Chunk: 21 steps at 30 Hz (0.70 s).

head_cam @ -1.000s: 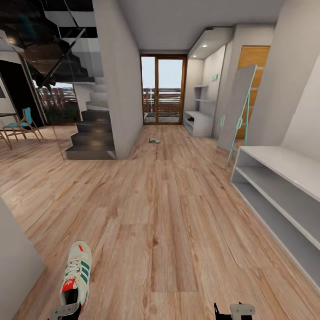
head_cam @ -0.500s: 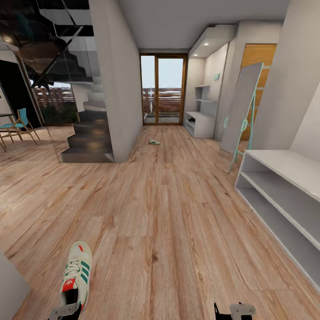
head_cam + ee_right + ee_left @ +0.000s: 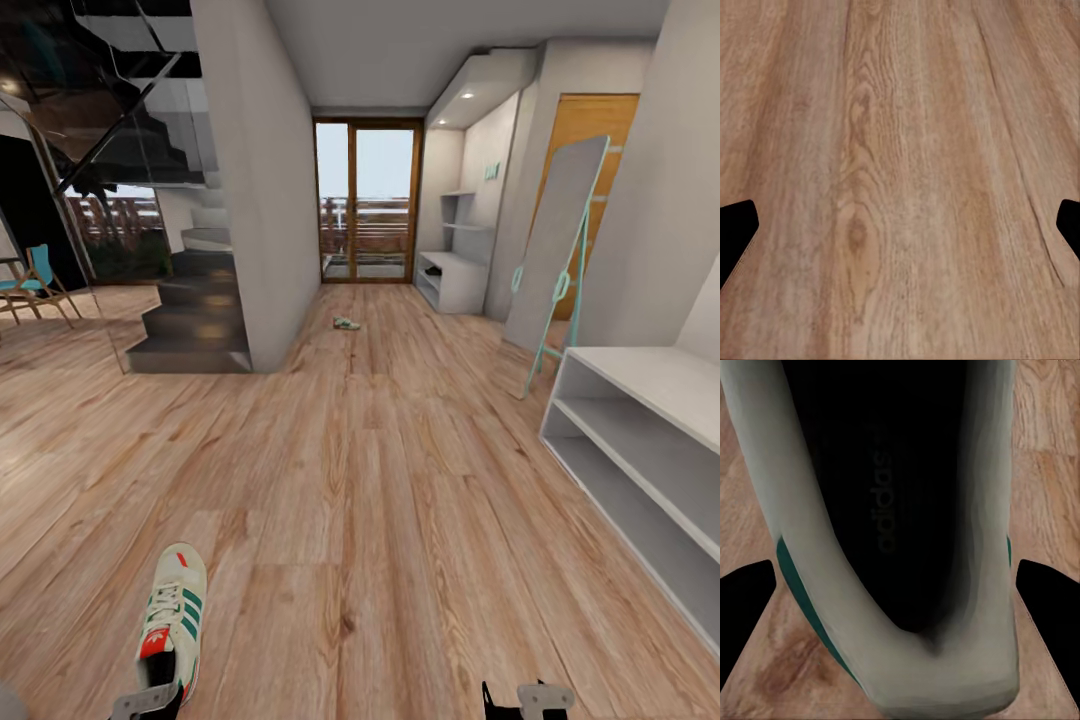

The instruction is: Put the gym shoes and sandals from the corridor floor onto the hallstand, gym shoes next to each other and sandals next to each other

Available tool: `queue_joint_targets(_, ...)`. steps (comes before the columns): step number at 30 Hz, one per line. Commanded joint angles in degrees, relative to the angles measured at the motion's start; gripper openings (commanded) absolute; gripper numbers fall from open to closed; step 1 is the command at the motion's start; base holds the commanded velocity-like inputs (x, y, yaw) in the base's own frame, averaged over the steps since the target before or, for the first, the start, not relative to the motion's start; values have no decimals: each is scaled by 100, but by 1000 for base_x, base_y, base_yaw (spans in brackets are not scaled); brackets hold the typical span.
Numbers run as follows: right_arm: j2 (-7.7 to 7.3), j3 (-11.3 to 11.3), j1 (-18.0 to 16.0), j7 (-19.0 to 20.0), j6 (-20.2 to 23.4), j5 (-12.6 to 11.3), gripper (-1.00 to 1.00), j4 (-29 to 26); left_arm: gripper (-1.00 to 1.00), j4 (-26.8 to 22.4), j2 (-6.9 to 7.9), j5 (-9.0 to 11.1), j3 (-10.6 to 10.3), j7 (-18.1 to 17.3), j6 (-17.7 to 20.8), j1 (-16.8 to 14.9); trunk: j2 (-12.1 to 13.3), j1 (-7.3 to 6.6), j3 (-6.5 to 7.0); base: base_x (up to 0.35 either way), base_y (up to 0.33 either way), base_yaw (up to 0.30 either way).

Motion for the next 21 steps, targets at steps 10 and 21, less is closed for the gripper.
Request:
queue_joint_targets(10, -3, 48, -4, -57, -6, 18, 100, 10, -100, 112, -1, 13, 38, -56, -12, -5, -2, 2, -5, 339, 0, 0)
queue_joint_targets(21, 2, 49, -4, -57, -6, 21, 100, 11, -100, 116, -1, 13, 38, -56, -13, -5, -2, 2, -5, 339, 0, 0)
